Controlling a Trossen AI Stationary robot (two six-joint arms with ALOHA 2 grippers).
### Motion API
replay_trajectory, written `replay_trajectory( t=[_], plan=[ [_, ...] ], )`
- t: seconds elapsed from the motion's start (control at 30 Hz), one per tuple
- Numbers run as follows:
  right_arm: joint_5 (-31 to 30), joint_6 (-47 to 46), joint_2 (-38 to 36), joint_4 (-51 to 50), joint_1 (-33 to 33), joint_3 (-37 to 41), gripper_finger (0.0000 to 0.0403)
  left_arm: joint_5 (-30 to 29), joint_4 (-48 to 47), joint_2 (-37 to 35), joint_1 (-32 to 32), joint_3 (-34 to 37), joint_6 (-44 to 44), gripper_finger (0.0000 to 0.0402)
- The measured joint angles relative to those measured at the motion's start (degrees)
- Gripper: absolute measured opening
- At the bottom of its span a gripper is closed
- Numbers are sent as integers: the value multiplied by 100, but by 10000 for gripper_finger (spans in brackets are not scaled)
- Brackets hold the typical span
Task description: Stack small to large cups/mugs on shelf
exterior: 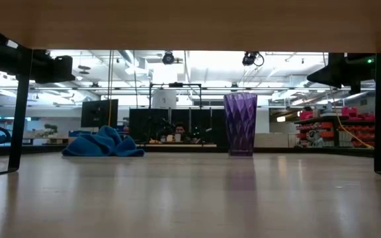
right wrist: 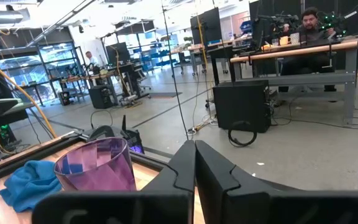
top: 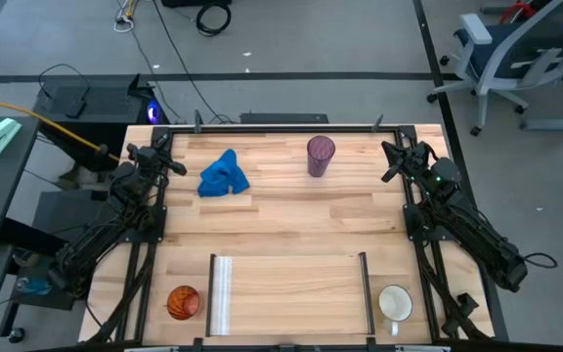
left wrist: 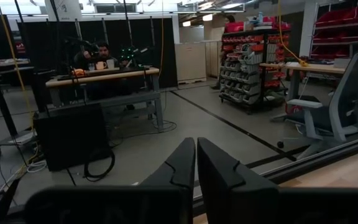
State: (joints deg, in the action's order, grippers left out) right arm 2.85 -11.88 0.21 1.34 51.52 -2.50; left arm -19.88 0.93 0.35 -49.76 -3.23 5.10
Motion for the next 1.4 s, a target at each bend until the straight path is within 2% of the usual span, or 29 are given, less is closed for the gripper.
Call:
replay_trajectory(
  t=[0.13,0.27,0.5,0.7,0.8,0.9,1.0,1.17,1.27,1.4],
  plan=[
    [-1,0,1,0,-1,0,16,0,1,0,1,-1,-16,28],
    [0,-22,0,0,0,0,16,0,6,1,0,1,-483,32],
    [0,-1103,1,4,-1,0,16,0,7,0,0,0,-605,22],
    [14,-1451,2,110,0,0,16,1,7,0,1,-1,-597,19],
    [206,-1458,2,383,-1,0,16,0,-5,1,1,0,-597,23],
    [742,-1460,4,811,0,-131,16,1,-41,-1,0,1,-595,26],
    [1163,-1399,4,1029,-2,-595,16,0,-39,-1,0,1,-593,26],
    [1206,-900,333,839,-2,-1732,16,1,-37,0,1,1,-592,20],
    [1204,-764,857,485,-1,-2525,16,0,-33,1,0,1,-592,16],
    [1207,-593,2044,-517,9,-3836,16,1,-33,0,0,-1,-590,19]
  ],
)
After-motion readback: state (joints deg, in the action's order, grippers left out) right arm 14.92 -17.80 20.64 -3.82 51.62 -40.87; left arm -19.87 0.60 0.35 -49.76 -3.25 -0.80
